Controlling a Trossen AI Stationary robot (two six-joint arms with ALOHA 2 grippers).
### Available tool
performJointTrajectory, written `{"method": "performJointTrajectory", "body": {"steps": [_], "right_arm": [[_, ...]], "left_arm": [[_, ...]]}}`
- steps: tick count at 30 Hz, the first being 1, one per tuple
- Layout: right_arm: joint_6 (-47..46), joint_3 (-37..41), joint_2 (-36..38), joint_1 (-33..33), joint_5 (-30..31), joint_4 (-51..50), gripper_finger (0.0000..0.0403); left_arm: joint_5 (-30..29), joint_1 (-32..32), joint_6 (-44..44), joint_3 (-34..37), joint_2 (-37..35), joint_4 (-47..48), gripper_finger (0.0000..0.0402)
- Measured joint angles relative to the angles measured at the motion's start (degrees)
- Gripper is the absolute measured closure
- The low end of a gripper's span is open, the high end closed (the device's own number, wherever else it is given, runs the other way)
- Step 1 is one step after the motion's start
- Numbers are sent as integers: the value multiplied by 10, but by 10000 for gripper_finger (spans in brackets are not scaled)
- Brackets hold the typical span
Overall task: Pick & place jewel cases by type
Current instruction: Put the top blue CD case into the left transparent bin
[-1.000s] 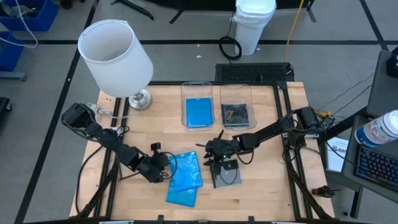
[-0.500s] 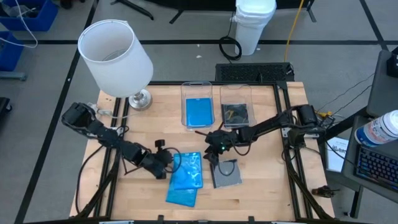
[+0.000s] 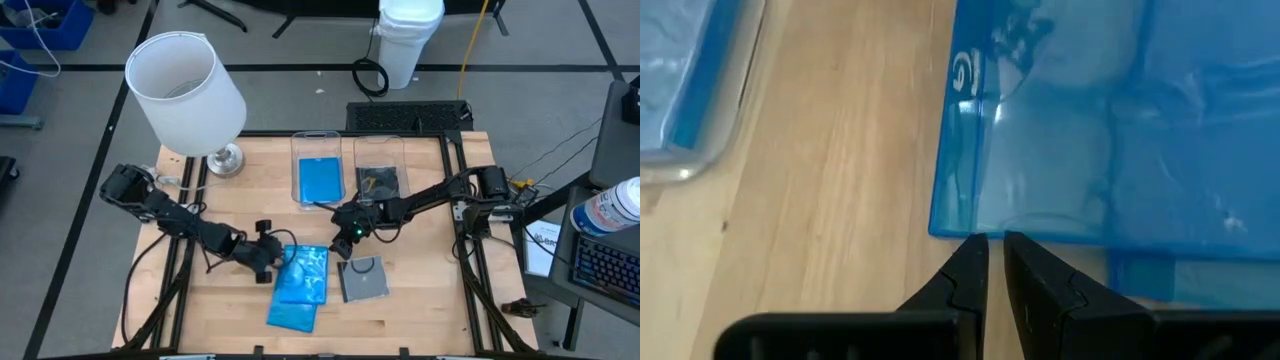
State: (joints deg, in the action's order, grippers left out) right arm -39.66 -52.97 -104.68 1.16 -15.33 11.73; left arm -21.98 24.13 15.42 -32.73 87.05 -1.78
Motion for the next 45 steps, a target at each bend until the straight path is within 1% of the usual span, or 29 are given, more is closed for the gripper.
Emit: {"method": "performJointTrajectory", "body": {"steps": [4,7,11,14,19,22,25,30,32,37,41,45], "right_arm": [[0,0,0,4,0,0,212],[0,0,0,4,-1,-4,212],[3,0,0,4,0,-7,214],[5,0,0,4,-1,-9,215],[10,0,0,4,-8,-13,213],[10,0,0,4,-29,-20,215],[11,0,0,4,-30,-24,217],[15,0,0,4,-30,-30,218],[15,0,0,4,-30,-31,218],[15,0,0,4,-30,-34,218],[8,0,0,3,-49,-34,218],[0,0,0,2,-60,-35,218]], "left_arm": [[5,-9,-18,0,20,-37,355],[15,-18,-40,-1,55,-81,355],[0,-20,-64,-1,85,-109,355],[-4,-14,-77,-2,84,-111,355],[-8,1,-96,-6,49,-117,355],[-26,15,-93,-5,14,-95,355],[-26,34,-90,-6,-25,-87,355],[-4,73,-33,-6,-52,-95,355],[6,86,-13,-6,-43,-112,355],[16,119,5,-11,4,-164,355],[37,141,11,-55,51,-163,355],[75,161,-21,-113,109,-147,355]]}}
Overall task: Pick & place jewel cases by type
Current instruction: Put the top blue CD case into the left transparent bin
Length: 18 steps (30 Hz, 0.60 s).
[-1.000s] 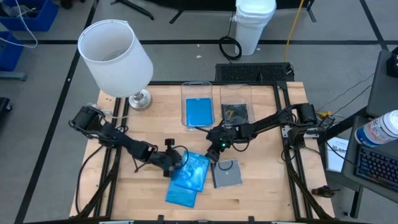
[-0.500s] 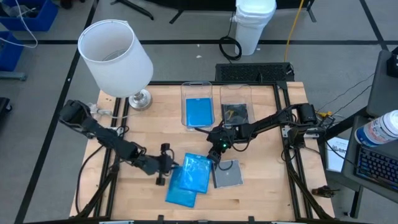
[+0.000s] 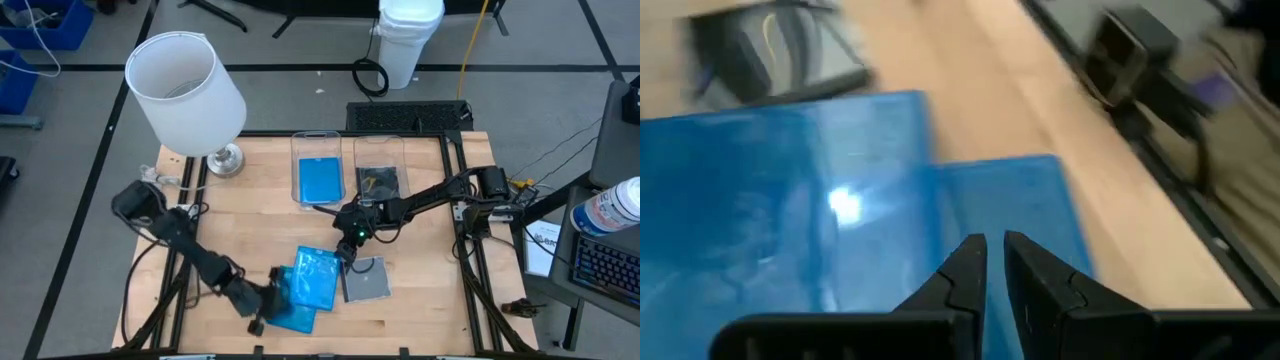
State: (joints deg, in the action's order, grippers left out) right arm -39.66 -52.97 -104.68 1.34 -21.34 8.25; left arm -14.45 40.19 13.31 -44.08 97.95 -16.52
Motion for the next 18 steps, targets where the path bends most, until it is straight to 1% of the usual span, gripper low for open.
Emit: {"method": "performJointTrajectory", "body": {"steps": [4,6,9,13,18], "right_arm": [[0,0,0,0,-2,-3,218],[-1,0,0,-1,-18,-5,218],[-2,0,0,-2,-44,-2,219],[-1,0,0,-1,-58,1,219],[8,0,0,-2,-71,1,219]], "left_arm": [[7,11,-12,-50,38,65,355],[7,8,0,-62,49,91,355],[6,-2,13,-64,59,109,355],[12,-21,34,-61,60,121,355],[14,-38,36,-60,60,136,355]]}}
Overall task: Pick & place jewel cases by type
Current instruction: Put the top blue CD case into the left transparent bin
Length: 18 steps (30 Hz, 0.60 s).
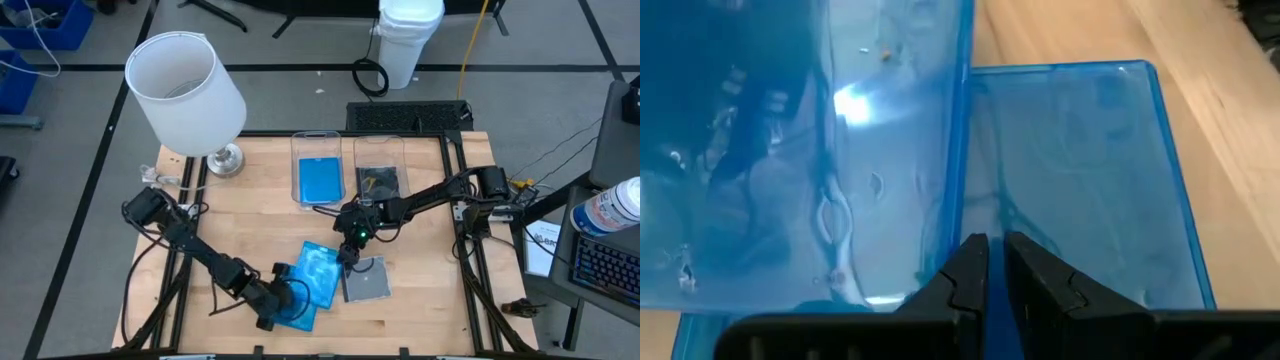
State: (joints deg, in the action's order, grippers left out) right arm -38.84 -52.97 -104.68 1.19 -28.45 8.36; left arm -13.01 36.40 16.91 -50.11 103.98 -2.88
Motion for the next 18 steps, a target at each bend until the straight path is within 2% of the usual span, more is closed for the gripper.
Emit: {"method": "performJointTrajectory", "body": {"steps": [7,13,18], "right_arm": [[5,0,0,0,-29,0,222],[8,0,0,0,-64,5,229],[39,0,0,4,-64,6,249]], "left_arm": [[2,-15,-5,0,0,1,355],[-20,-24,-6,0,0,2,355],[-30,-23,-10,0,0,2,355]]}}
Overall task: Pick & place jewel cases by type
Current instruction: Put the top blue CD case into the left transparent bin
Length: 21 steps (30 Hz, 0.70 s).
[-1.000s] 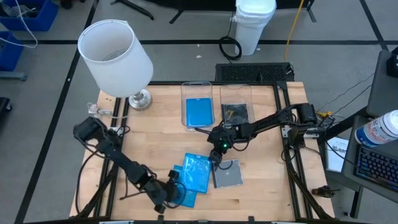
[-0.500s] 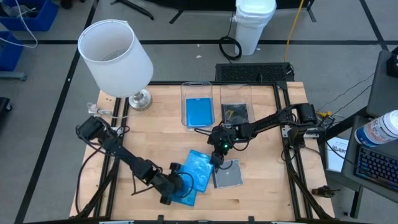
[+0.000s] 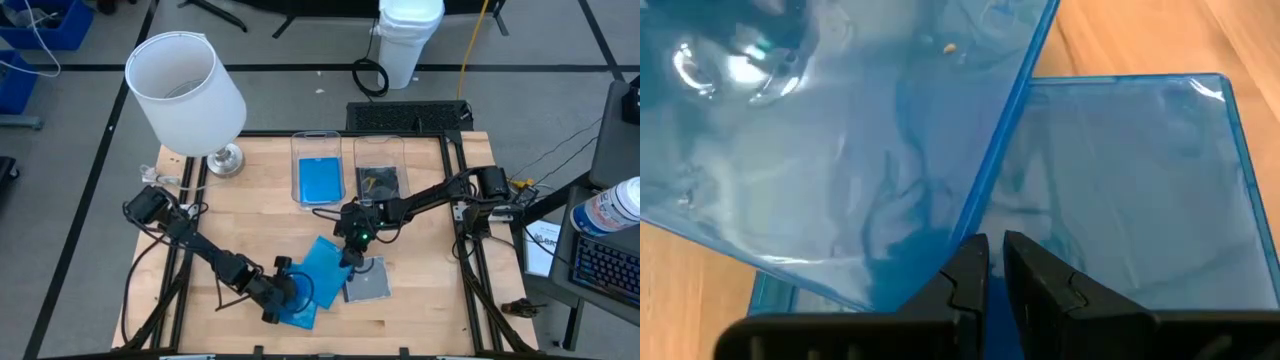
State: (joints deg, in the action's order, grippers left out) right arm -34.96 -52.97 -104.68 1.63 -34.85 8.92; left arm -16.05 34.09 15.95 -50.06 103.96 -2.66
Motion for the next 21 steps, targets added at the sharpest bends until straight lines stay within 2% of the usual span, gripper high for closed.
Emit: {"method": "performJointTrajectory", "body": {"steps": [12,21], "right_arm": [[6,0,6,0,-22,76,349],[37,1,99,0,-2,66,376]], "left_arm": [[-6,23,-26,0,0,-1,355],[-10,59,-49,0,0,-5,355]]}}
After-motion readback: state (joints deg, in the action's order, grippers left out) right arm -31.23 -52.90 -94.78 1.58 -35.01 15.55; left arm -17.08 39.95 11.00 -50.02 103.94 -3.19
